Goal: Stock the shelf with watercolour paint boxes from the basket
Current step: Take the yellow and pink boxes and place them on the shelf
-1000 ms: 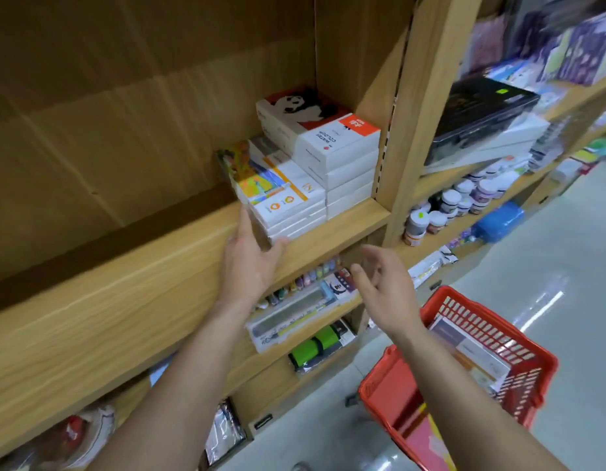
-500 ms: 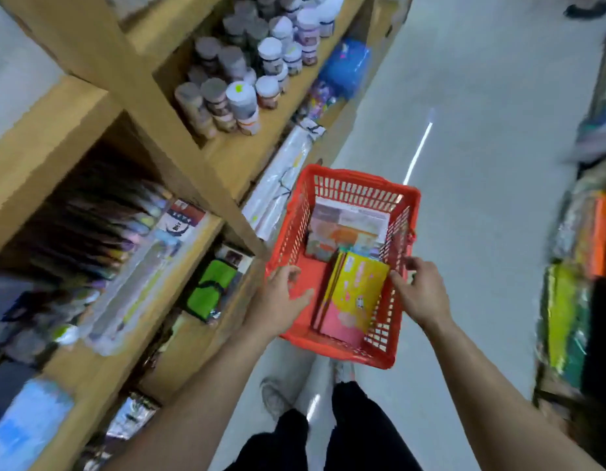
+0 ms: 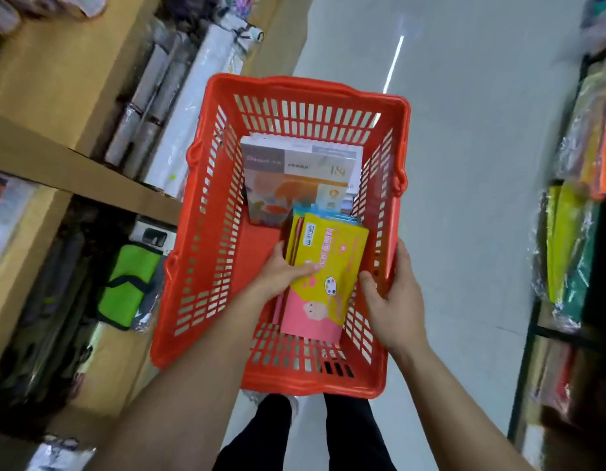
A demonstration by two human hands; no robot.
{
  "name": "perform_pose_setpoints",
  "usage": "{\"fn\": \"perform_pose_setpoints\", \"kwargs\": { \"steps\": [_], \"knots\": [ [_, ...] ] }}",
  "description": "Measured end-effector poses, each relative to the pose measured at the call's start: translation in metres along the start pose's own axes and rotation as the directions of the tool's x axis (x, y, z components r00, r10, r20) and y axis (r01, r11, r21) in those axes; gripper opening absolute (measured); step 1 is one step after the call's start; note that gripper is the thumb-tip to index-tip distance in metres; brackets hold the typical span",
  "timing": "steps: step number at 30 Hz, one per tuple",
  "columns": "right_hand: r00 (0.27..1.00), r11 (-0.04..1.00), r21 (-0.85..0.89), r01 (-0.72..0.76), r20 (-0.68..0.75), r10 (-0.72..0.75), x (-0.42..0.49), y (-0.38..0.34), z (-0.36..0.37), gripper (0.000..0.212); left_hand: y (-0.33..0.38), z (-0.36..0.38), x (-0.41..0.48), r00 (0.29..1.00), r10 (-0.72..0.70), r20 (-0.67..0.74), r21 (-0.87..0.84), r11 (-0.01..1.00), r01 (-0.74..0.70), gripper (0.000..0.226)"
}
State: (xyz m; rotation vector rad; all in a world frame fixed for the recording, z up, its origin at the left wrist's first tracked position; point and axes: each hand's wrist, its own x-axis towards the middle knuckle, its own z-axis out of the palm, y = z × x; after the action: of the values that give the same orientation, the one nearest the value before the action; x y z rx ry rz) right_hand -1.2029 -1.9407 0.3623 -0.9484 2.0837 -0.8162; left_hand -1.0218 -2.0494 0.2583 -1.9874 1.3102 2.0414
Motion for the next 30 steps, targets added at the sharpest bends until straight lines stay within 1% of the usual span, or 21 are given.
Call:
{"fn": "perform_pose_setpoints", "kwargs": {
  "steps": [4, 8, 9, 13, 15, 17, 21, 23, 26, 30],
  "knots": [
    [1.0, 0.999, 0.036, 0.004, 0.007, -0.004, 0.001, -0.006, 0.002, 0.066, 0.004, 0.003, -0.014, 0.999, 0.031, -0.018, 0.026, 0.999, -0.031, 0.131],
    [1.0, 0.999, 0.033, -0.011, 0.025, 0.01, 0.003, -0.012, -0.002, 0.065, 0.023, 0.007, -0.04, 0.995, 0.086, -0.041, 0.144, 0.986, -0.079, 0.123],
    [0.999, 1.0, 0.025, -0.009, 0.032, 0.009, 0.003, -0.014, -0.002, 0.064, 0.027, 0.009, -0.045, 0.993, 0.101, -0.061, 0.157, 0.983, -0.09, 0.122],
    [0.997, 1.0, -0.018, -0.016, 0.081, 0.017, 0.005, -0.023, -0.008, 0.06, 0.036, 0.005, -0.066, 0.971, 0.167, -0.169, 0.148, 0.979, -0.143, 0.103],
    [0.996, 0.998, -0.056, -0.019, 0.09, 0.024, 0.005, -0.027, -0.009, 0.058, 0.041, -0.003, -0.081, 0.952, 0.222, -0.212, 0.153, 0.969, -0.192, 0.101],
    [0.997, 0.994, -0.104, -0.022, 0.068, 0.029, 0.004, -0.03, -0.009, 0.056, 0.049, -0.013, -0.096, 0.921, 0.279, -0.27, 0.139, 0.958, -0.25, 0.101],
    [0.999, 0.983, -0.181, -0.016, 0.038, 0.023, -0.004, -0.03, -0.008, 0.046, 0.066, -0.039, -0.126, 0.879, 0.311, -0.362, 0.024, 0.946, -0.325, 0.111],
    [0.999, 0.984, -0.179, -0.001, 0.041, 0.008, -0.011, -0.026, -0.01, 0.047, 0.069, -0.052, -0.138, 0.875, 0.311, -0.371, -0.005, 0.941, -0.337, 0.111],
    [0.999, 0.987, -0.159, -0.005, 0.052, 0.013, -0.021, -0.024, -0.013, 0.051, 0.064, -0.065, -0.157, 0.876, 0.31, -0.37, 0.01, 0.944, -0.33, 0.108],
    [0.996, 0.986, -0.161, -0.052, 0.068, 0.064, -0.035, -0.023, -0.017, 0.051, 0.055, -0.073, -0.187, 0.887, 0.303, -0.349, 0.06, 0.952, -0.301, 0.091]
  ]
}}
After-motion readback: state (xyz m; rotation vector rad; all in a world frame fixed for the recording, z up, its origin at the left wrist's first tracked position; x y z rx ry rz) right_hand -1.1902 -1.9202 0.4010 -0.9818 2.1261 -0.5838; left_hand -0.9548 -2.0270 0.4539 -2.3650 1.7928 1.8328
